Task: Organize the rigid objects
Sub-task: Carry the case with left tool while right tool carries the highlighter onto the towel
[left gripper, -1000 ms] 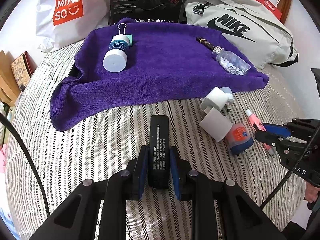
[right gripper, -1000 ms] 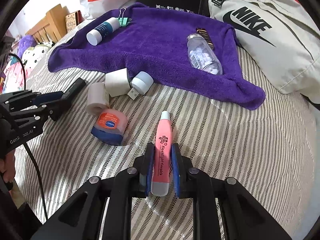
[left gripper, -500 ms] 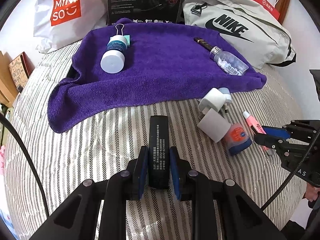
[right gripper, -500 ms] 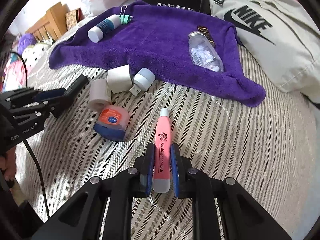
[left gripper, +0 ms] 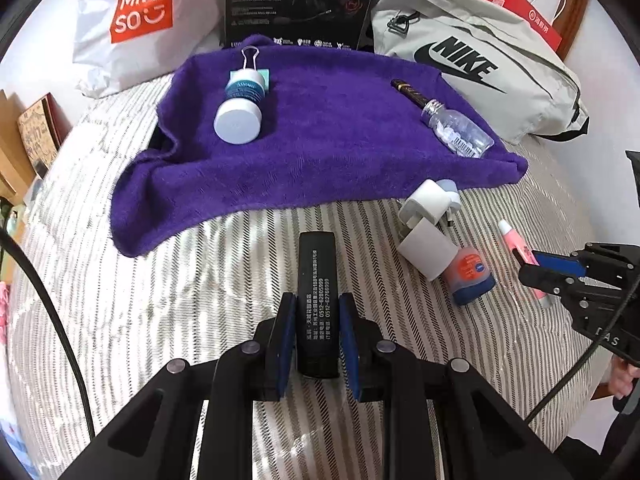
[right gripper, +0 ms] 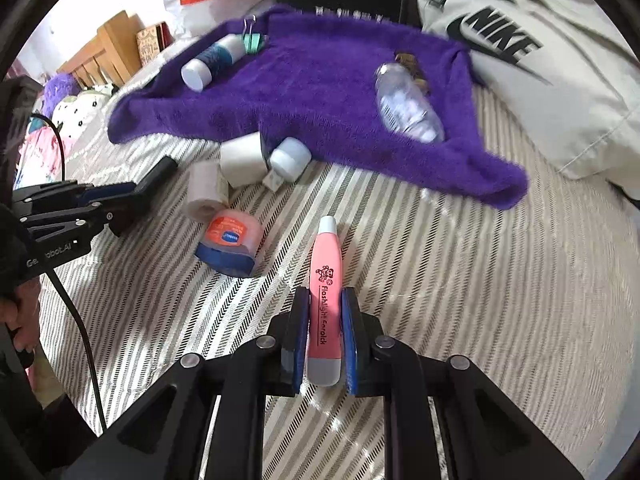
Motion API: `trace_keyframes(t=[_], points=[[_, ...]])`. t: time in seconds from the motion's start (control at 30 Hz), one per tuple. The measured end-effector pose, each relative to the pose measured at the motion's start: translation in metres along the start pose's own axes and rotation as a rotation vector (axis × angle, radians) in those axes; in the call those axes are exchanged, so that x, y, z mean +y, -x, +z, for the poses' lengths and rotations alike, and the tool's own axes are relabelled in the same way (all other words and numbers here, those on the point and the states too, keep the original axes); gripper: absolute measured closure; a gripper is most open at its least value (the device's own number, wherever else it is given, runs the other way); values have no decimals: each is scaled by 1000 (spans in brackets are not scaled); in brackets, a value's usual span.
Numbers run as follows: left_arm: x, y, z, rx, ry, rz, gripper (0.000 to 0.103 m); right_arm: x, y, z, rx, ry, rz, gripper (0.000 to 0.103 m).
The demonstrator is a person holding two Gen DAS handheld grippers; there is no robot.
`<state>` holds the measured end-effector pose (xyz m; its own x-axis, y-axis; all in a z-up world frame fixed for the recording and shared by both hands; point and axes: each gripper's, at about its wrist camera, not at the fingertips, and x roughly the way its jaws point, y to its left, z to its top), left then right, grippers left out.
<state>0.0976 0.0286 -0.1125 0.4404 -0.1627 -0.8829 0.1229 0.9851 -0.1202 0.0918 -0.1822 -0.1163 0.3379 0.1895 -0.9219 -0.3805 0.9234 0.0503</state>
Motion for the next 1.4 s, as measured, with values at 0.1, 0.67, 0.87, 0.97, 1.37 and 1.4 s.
trace_keyframes(t=[0.1,0.67,0.87,0.97,1.37,1.4], points=[[4,7,3,-10,24,-28,82,-1,12,0,-20,6,14,87],[21,36,29,-61,42,-22,82,-6,36,16,-85,-1,64,87],[20,37,51,-73,22,-17,82,-9,37,32,-103,-1,76,87],[19,34,63,-80,20,-22,82,-12,37,43,-115,-1,78,87],[23,3,101,-56,27,-26,82,-17,16,109,-140,29,53,87],[24,-1,103,-53,32,-26,82,-17,10,113,-135,30,56,87]])
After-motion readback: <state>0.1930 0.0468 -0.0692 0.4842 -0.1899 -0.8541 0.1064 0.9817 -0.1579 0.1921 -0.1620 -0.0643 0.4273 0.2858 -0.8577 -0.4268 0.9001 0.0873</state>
